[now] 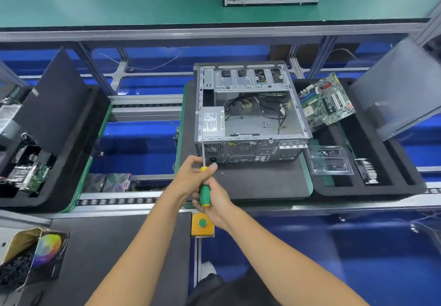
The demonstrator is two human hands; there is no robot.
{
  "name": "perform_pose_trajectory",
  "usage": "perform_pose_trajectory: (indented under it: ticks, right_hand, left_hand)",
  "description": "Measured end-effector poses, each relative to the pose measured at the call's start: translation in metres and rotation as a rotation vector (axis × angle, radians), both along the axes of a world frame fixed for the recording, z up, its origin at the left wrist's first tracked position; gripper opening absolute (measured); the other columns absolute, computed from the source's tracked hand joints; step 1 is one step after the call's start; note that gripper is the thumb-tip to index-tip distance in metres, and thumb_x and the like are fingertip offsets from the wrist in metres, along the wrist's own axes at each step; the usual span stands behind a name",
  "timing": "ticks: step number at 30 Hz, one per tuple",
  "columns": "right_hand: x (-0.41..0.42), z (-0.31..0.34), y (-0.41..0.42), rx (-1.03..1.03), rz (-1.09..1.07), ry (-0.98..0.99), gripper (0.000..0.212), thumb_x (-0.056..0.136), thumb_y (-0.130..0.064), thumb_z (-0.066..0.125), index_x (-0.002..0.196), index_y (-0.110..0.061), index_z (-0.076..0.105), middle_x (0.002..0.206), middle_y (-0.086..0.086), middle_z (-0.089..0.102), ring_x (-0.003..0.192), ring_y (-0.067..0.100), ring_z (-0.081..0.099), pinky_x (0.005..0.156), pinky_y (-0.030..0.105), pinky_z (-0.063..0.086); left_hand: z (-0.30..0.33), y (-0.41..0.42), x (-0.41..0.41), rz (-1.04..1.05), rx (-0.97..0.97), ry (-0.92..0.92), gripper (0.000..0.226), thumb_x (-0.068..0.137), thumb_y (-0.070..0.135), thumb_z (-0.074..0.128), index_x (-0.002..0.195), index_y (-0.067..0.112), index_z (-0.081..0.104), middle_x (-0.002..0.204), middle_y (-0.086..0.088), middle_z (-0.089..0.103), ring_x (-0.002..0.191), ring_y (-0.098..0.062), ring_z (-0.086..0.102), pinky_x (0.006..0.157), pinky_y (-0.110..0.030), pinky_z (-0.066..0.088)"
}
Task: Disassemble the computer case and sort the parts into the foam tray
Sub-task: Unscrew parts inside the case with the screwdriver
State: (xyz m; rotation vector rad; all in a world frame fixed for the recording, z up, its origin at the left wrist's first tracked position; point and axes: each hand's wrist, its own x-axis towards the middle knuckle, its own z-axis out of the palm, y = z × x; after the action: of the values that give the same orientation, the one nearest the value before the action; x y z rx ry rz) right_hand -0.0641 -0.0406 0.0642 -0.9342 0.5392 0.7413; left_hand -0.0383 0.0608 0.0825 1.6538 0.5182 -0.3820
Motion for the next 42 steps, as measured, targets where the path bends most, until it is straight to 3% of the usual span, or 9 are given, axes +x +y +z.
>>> perform_pose_trajectory:
  ticks: [4, 9, 13, 17, 23, 27, 31, 35, 42]
  right_hand:
    - [0.001, -0.003, -0.003, 0.046, 0.009, 0.019, 0.026, 0.099, -0.024, 0.047, 0.108, -0.01, 0.067, 0.08, 0.008, 0.067, 0.067, 0.017, 0.068, 0.059, 0.029, 0.058]
    - [-0.002, -0.008, -0.007, 0.089, 0.038, 0.024, 0.041, 0.101, -0.038, 0.038, 0.092, -0.009, 0.065, 0.069, 0.009, 0.061, 0.052, 0.016, 0.054, 0.046, 0.024, 0.044]
    - [-0.003, -0.009, 0.006, -0.048, 0.038, -0.027, 0.03, 0.102, -0.032, 0.046, 0.098, -0.01, 0.067, 0.077, 0.011, 0.068, 0.06, 0.02, 0.063, 0.053, 0.028, 0.052]
    - [-0.003, -0.011, 0.009, -0.05, 0.042, -0.065, 0.025, 0.097, -0.03, 0.051, 0.107, -0.017, 0.069, 0.087, 0.009, 0.072, 0.071, 0.02, 0.07, 0.059, 0.033, 0.057]
    - [0.002, -0.013, 0.003, 0.059, 0.033, 0.046, 0.036, 0.1, -0.036, 0.037, 0.093, -0.011, 0.061, 0.07, 0.007, 0.06, 0.048, 0.015, 0.048, 0.041, 0.021, 0.032]
    - [0.004, -0.012, 0.011, -0.063, 0.004, 0.015, 0.021, 0.1, -0.027, 0.045, 0.093, -0.01, 0.055, 0.064, 0.006, 0.056, 0.046, 0.017, 0.049, 0.042, 0.024, 0.036]
    - [0.004, -0.013, 0.013, -0.145, -0.026, -0.049, 0.005, 0.094, -0.015, 0.05, 0.095, -0.012, 0.053, 0.069, 0.008, 0.055, 0.049, 0.017, 0.053, 0.043, 0.024, 0.038]
    - [-0.002, -0.016, 0.01, -0.081, -0.07, -0.005, 0.016, 0.094, -0.02, 0.048, 0.094, -0.007, 0.058, 0.068, 0.007, 0.058, 0.05, 0.017, 0.054, 0.042, 0.024, 0.035]
    - [-0.009, -0.02, 0.006, 0.045, 0.031, 0.018, 0.05, 0.098, -0.039, 0.035, 0.108, -0.005, 0.07, 0.074, 0.014, 0.065, 0.055, 0.02, 0.059, 0.045, 0.023, 0.038]
  left_hand:
    - [-0.003, 0.005, 0.004, 0.06, -0.02, -0.013, 0.046, 0.088, 0.025, 0.081, 0.13, 0.022, 0.06, 0.088, -0.009, 0.072, 0.042, -0.008, 0.056, 0.041, -0.023, 0.045]
    - [-0.004, 0.011, 0.003, 0.059, -0.335, 0.011, 0.031, 0.107, 0.007, 0.048, 0.137, 0.011, 0.053, 0.113, -0.015, 0.076, 0.074, -0.013, 0.074, 0.062, -0.025, 0.056]
    - [-0.001, 0.003, 0.002, 0.015, -0.058, 0.031, 0.037, 0.094, 0.043, 0.072, 0.125, 0.03, 0.059, 0.109, -0.008, 0.071, 0.061, -0.014, 0.065, 0.047, -0.025, 0.05]
    - [0.001, 0.006, 0.004, 0.037, 0.054, -0.007, 0.048, 0.085, 0.03, 0.084, 0.126, 0.036, 0.059, 0.097, -0.004, 0.076, 0.075, -0.015, 0.073, 0.056, -0.031, 0.056]
    - [-0.003, 0.013, 0.005, -0.008, -0.217, 0.012, 0.027, 0.108, 0.017, 0.049, 0.134, 0.02, 0.055, 0.115, 0.001, 0.077, 0.092, -0.014, 0.074, 0.072, -0.031, 0.058]
    - [-0.004, 0.007, 0.015, 0.016, 0.036, -0.036, 0.032, 0.094, 0.041, 0.072, 0.116, 0.02, 0.063, 0.106, -0.006, 0.071, 0.081, -0.014, 0.066, 0.064, -0.028, 0.053]
    - [-0.009, 0.008, 0.022, 0.052, 0.138, -0.053, 0.037, 0.08, 0.03, 0.088, 0.112, 0.021, 0.07, 0.087, -0.003, 0.074, 0.064, -0.009, 0.067, 0.053, -0.021, 0.048]
    - [-0.009, 0.017, 0.025, 0.053, 0.163, -0.106, 0.044, 0.086, 0.024, 0.084, 0.125, 0.028, 0.065, 0.088, -0.004, 0.078, 0.094, -0.011, 0.071, 0.074, -0.017, 0.044]
    - [-0.009, 0.018, 0.024, 0.101, -0.016, -0.049, 0.036, 0.092, 0.011, 0.075, 0.126, 0.017, 0.065, 0.095, -0.009, 0.079, 0.09, -0.015, 0.074, 0.061, -0.017, 0.055]
